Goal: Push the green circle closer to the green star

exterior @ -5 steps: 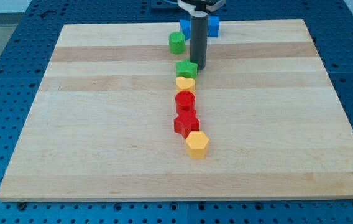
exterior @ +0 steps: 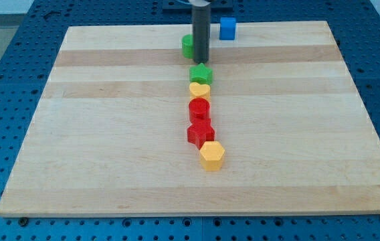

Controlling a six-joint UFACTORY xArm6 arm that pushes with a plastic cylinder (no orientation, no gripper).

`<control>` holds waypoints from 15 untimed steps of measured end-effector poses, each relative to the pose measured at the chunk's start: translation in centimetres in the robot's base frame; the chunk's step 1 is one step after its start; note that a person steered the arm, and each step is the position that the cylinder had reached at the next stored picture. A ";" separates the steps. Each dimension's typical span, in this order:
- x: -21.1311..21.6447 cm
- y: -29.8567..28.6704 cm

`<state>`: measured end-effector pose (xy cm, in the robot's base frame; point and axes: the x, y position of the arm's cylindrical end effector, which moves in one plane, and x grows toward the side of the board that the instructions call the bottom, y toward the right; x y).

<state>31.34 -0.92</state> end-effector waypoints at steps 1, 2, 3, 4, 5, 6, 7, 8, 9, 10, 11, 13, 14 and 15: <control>-0.2 -3.3; -4.3 -4.1; -6.6 -1.8; -6.8 0.0; -6.8 1.9; -8.0 5.2; -8.0 8.1; -7.2 8.2; -7.1 5.9; -6.7 4.0; -6.1 2.8; -3.6 1.2; -3.2 0.9; -2.6 0.7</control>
<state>28.71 -0.26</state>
